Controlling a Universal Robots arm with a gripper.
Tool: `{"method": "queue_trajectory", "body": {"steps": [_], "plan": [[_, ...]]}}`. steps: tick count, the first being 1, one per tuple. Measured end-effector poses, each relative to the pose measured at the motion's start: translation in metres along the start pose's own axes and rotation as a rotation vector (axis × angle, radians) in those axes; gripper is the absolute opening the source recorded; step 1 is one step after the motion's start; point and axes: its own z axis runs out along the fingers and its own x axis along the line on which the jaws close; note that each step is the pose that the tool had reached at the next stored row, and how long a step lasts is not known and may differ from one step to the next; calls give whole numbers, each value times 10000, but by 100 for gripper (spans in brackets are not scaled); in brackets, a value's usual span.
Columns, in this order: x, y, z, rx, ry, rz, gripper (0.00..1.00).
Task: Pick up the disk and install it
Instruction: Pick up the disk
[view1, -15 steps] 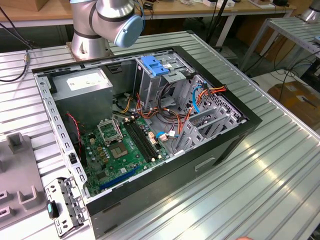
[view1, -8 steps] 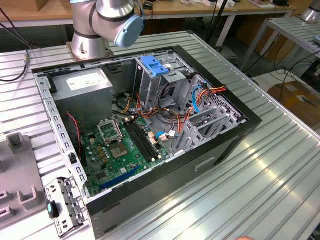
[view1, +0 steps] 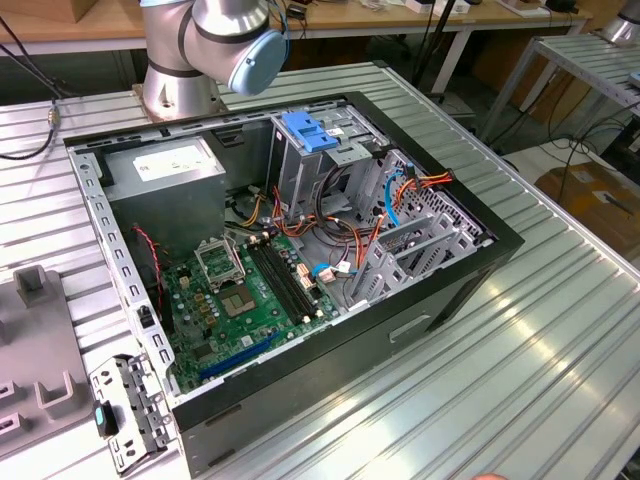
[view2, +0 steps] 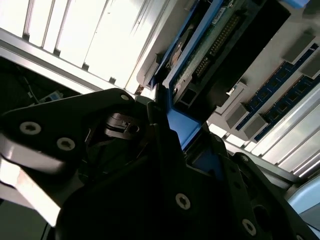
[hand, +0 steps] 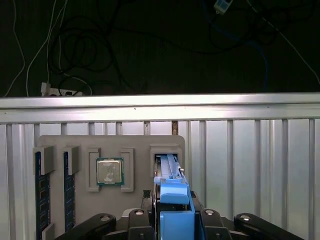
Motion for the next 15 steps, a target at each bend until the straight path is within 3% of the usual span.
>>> {"method": "queue_trajectory", "body": {"steps": [13, 15], "plan": [[4, -4, -240, 1, 28, -1, 37], [6, -6, -304, 0, 33, -1, 37]]}}
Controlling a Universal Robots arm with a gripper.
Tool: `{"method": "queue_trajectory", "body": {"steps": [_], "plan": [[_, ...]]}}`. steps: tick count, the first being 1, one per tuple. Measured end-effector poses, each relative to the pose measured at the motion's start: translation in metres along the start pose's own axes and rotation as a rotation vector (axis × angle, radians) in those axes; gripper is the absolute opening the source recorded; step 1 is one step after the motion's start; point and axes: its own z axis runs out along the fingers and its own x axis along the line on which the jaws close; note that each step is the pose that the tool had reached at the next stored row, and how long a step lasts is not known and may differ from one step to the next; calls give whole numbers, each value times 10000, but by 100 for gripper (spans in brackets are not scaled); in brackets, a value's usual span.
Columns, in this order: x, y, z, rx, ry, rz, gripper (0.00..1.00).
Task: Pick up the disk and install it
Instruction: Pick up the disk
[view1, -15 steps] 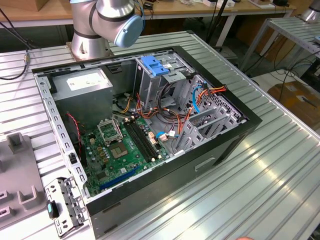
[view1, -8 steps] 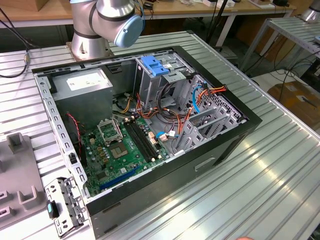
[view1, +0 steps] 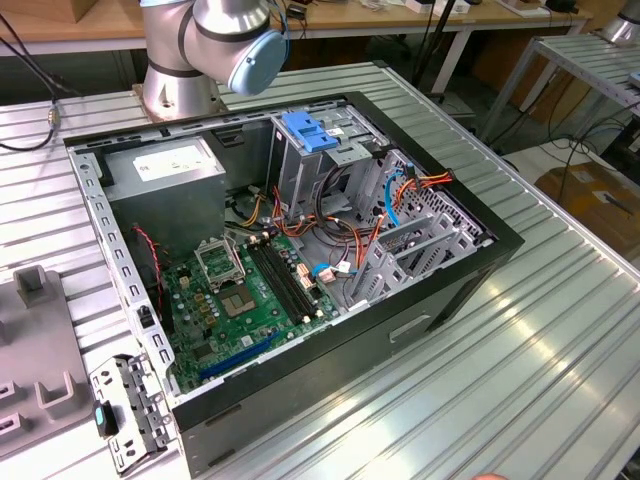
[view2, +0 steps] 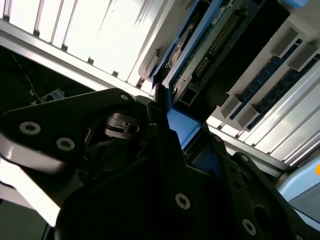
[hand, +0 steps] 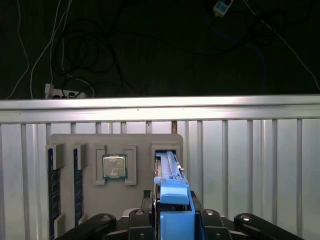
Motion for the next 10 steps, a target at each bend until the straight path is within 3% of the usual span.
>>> {"method": "queue_trajectory", "body": {"steps": [4, 10], "plan": [[2, -1, -77, 2, 6, 0, 37], [1, -1, -79, 2, 6, 1, 37]]}}
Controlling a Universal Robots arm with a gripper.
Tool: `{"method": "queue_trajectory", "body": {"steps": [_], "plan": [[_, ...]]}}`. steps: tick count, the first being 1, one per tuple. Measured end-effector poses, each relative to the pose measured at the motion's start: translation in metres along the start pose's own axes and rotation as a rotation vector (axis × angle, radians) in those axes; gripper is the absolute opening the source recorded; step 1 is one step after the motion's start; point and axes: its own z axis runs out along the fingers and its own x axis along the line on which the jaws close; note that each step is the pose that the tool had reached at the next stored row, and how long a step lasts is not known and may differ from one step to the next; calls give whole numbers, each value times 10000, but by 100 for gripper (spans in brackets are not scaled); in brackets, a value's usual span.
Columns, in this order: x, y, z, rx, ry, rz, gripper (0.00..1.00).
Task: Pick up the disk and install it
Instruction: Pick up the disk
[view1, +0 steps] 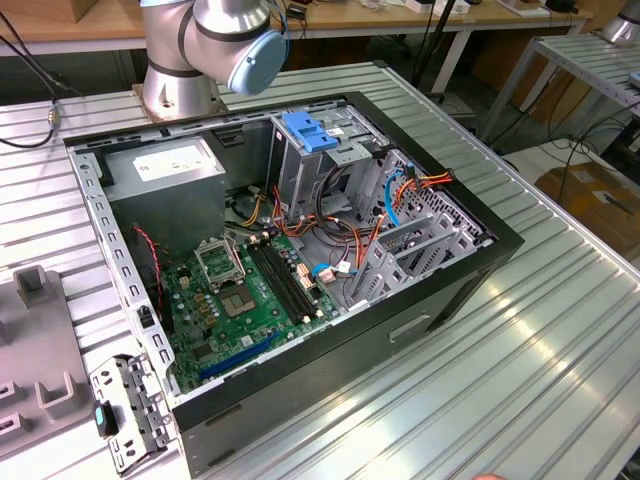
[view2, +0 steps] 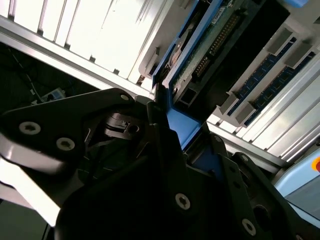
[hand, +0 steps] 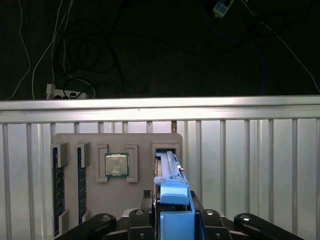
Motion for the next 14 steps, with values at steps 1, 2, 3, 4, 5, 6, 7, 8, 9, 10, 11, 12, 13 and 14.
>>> {"method": "queue_trajectory", "body": {"steps": [1, 2, 3, 4, 5, 6, 7, 8, 9, 10, 11, 12, 13, 14], "plan": [[0, 0, 0, 0, 1, -1, 37], [0, 0, -1, -1, 1, 0, 37], [0, 0, 0, 0, 0, -1, 37], [0, 0, -1, 0, 1, -1, 37], [0, 0, -3, -1, 1, -1, 37], [0, 0, -6, -2, 1, -1, 37], [0, -1, -13, -5, 2, -1, 37], [0, -3, -21, -4, 2, 0, 37], [0, -3, -27, -1, 1, 1, 37], [0, -4, -36, -1, 1, 0, 37], [0, -4, -47, -1, 1, 0, 37], [1, -4, -63, -1, 1, -1, 37], [1, -5, -72, -1, 1, -1, 37], [2, -7, -86, -3, 1, 0, 37]]}}
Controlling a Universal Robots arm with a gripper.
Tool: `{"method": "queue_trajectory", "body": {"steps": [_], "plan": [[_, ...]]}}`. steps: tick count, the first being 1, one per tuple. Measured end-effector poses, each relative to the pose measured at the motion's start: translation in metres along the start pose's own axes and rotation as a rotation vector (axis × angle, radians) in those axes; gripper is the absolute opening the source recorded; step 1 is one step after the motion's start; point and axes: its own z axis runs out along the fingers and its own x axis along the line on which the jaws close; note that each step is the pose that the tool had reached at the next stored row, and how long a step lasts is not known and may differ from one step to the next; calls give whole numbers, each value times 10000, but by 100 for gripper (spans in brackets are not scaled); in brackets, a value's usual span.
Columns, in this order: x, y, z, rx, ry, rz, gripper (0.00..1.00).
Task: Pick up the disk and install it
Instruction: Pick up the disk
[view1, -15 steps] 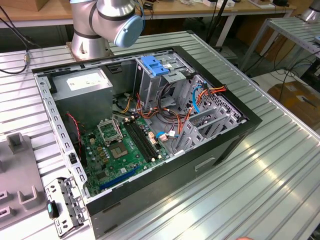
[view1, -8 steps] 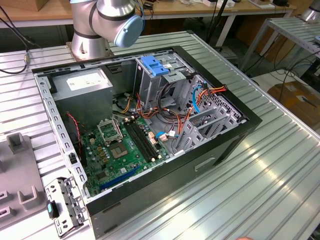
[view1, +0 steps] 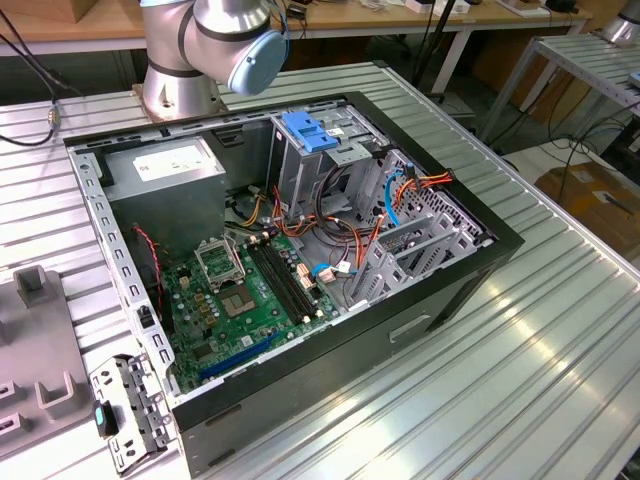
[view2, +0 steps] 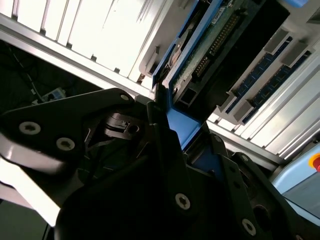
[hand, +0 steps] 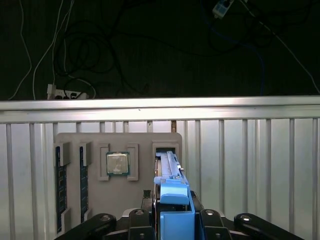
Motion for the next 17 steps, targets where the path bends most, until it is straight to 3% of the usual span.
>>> {"method": "queue_trajectory", "body": {"steps": [17], "plan": [[2, -4, -109, -14, 1, 0, 37]]}}
